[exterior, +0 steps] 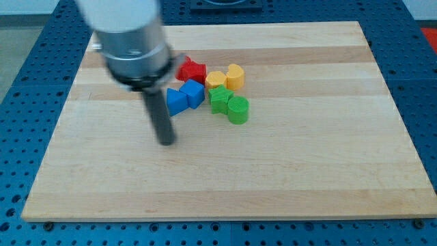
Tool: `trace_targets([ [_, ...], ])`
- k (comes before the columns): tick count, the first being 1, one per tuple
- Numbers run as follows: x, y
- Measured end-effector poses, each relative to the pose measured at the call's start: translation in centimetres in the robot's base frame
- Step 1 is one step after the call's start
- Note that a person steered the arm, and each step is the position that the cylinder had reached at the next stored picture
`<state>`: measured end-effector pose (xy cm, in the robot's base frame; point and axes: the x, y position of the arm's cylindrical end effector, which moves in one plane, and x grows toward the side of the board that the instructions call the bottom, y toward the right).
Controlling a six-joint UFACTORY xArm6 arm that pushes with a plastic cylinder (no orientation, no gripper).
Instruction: Move the yellow heart into the yellow hexagon
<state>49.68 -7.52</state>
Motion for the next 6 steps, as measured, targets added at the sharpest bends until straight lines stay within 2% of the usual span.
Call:
trace_targets([
  [1,0.0,11.6],
  [2,-2.4,18.5],
  [3,-8.4,18.4],
  [4,-13.3,14.6],
  [5,-14.5,10.3],
  [6,-14.2,9.4],
])
